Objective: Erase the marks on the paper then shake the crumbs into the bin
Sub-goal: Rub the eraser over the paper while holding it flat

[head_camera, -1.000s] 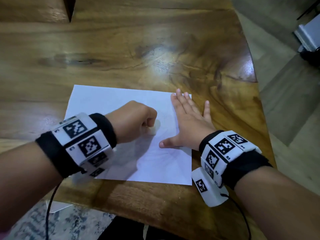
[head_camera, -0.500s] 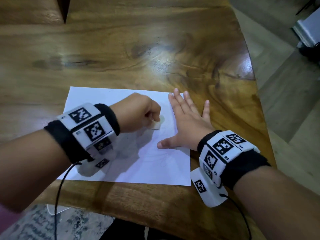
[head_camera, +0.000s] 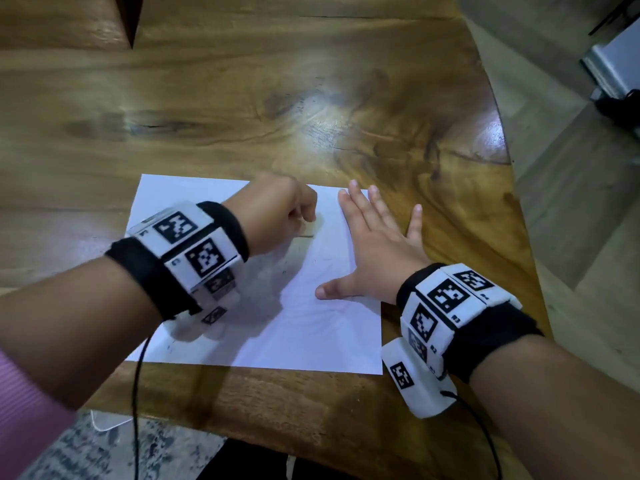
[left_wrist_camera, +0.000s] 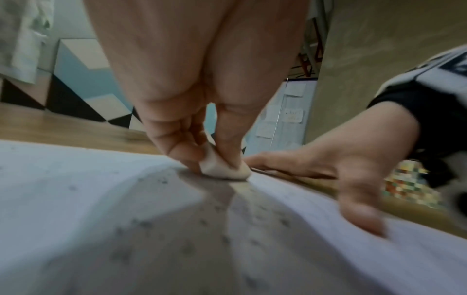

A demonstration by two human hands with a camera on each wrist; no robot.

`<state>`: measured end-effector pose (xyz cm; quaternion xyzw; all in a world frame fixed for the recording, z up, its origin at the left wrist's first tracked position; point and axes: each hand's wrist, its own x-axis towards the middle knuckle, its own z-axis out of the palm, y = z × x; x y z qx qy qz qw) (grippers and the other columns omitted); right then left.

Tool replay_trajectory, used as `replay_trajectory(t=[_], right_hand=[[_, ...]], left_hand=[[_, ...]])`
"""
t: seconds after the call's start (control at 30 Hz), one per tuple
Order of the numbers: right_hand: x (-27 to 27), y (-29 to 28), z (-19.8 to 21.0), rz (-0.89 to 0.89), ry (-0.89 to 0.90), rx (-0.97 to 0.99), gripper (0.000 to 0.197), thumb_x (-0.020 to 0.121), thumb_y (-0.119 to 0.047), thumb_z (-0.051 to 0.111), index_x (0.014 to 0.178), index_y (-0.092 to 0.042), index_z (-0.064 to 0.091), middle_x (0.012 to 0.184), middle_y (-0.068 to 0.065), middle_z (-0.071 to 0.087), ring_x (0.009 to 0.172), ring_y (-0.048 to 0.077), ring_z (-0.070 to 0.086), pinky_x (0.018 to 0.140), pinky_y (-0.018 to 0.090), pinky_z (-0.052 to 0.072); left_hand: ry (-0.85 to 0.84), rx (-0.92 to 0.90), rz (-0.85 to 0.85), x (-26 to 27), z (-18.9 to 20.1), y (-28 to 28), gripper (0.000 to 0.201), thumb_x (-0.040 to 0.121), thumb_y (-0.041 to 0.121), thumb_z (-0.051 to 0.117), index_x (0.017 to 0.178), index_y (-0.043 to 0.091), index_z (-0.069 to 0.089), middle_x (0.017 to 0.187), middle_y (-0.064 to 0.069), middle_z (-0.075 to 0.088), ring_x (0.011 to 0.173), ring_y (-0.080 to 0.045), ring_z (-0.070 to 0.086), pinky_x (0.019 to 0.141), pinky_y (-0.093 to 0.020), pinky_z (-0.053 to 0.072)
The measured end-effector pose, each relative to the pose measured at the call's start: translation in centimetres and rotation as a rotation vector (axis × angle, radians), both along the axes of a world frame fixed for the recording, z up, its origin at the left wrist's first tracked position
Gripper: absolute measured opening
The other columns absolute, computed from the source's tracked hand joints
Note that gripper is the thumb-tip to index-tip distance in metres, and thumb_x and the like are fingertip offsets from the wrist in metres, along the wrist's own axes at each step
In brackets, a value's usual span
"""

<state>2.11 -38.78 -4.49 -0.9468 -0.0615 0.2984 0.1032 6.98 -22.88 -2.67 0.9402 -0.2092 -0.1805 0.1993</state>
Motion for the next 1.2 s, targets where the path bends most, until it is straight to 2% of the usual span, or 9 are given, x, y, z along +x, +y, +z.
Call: replay_trajectory(t=[0.1, 0.2, 0.27, 0.43, 0.57, 0.73, 0.8, 0.93, 1.2], right_hand=[[-0.1, 0.1, -0.1, -0.002, -0.002, 0.002, 0.135, 0.057, -0.076, 0.066, 0.146, -0.027, -0.023, 0.149, -0.017, -0.036, 0.137, 0.006, -0.033, 0.106, 0.061, -0.020], [-0.1, 0.0, -0.1, -0.003, -0.002, -0.001, 0.136, 0.057, -0.075, 0.067, 0.146, -0.027, -0.023, 0.149, -0.017, -0.036, 0.137, 0.006, -0.033, 0.106, 0.061, -0.020], [-0.1, 0.1, 0.0, -0.001, 0.003, -0.004, 0.135, 0.057, -0.075, 0.067, 0.146, -0.027, -0.023, 0.149, -0.017, -0.036, 0.137, 0.007, -0.033, 0.106, 0.061, -0.020], [0.0, 0.0, 0.0, 0.004, -0.002, -0.004, 0.134, 0.058, -0.076, 0.066, 0.147, -0.028, -0.023, 0.149, -0.017, -0.036, 0.137, 0.007, -0.033, 0.106, 0.060, -0.021], [0.0, -0.1, -0.1, -0.001, -0.010, 0.001, 0.135, 0.057, -0.076, 0.067, 0.146, -0.029, -0.023, 0.149, -0.017, -0.035, 0.137, 0.007, -0.032, 0.107, 0.061, -0.020], [-0.1, -0.1, -0.1, 0.001, -0.013, 0.001, 0.135, 0.057, -0.076, 0.066, 0.147, -0.028, -0.023, 0.149, -0.017, -0.036, 0.137, 0.007, -0.033, 0.106, 0.061, -0.021], [0.0, -0.1, -0.1, 0.000, -0.015, 0.002, 0.135, 0.057, -0.076, 0.066, 0.147, -0.028, -0.023, 0.149, -0.016, -0.035, 0.137, 0.007, -0.033, 0.106, 0.060, -0.021], [0.0, -0.1, -0.1, -0.003, -0.007, 0.012, 0.135, 0.057, -0.075, 0.067, 0.146, -0.028, -0.023, 0.149, -0.017, -0.036, 0.137, 0.007, -0.033, 0.106, 0.060, -0.021], [-0.1, -0.1, 0.0, 0.009, -0.018, 0.004, 0.135, 0.058, -0.077, 0.065, 0.146, -0.027, -0.024, 0.150, -0.016, -0.034, 0.138, 0.008, -0.031, 0.106, 0.061, -0.020]], left_hand=[[0.108, 0.028, -0.111, -1.9, 0.1, 0.9, 0.015, 0.074, 0.009, 0.063, 0.067, 0.022, 0.060, 0.072, -0.001, 0.060, 0.070, -0.021, 0.051, 0.058, -0.023, 0.034], [0.168, 0.050, -0.166, -2.4, 0.4, 0.9, 0.007, 0.073, 0.013, 0.066, 0.074, 0.020, 0.067, 0.070, 0.004, 0.059, 0.067, -0.016, 0.051, 0.058, -0.012, 0.035], [0.069, -0.006, -0.063, -0.6, 0.7, -0.3, 0.012, 0.075, 0.008, 0.063, 0.082, 0.015, 0.069, 0.072, 0.004, 0.056, 0.069, -0.015, 0.049, 0.057, -0.010, 0.031], [-0.027, -0.030, 0.143, 2.0, 0.6, -3.2, 0.011, 0.075, 0.004, 0.061, 0.083, 0.008, 0.067, 0.070, 0.002, 0.053, 0.072, -0.014, 0.046, 0.051, -0.024, 0.025], [0.105, 0.022, -0.062, -0.3, 0.4, -2.1, 0.016, 0.076, 0.005, 0.060, 0.068, 0.019, 0.060, 0.058, 0.012, 0.047, 0.055, -0.005, 0.041, 0.050, -0.006, 0.032], [-0.033, -0.015, 0.046, 1.3, 0.5, -2.7, 0.012, 0.076, 0.006, 0.061, 0.086, 0.009, 0.067, 0.075, 0.003, 0.052, 0.072, -0.013, 0.045, 0.052, -0.022, 0.026], [-0.068, -0.029, 0.057, 1.4, 0.4, -2.9, 0.009, 0.077, 0.006, 0.061, 0.084, 0.008, 0.066, 0.076, 0.001, 0.052, 0.073, -0.015, 0.045, 0.054, -0.021, 0.027], [0.065, 0.017, -0.192, -1.5, -0.1, -1.2, 0.005, 0.076, 0.009, 0.061, 0.077, 0.012, 0.065, 0.072, 0.002, 0.056, 0.068, -0.016, 0.046, 0.053, -0.003, 0.030], [-0.043, -0.020, 0.006, 1.0, 0.5, -3.2, 0.011, 0.078, 0.006, 0.058, 0.087, 0.007, 0.064, 0.078, -0.001, 0.050, 0.077, -0.020, 0.047, 0.061, -0.021, 0.026]])
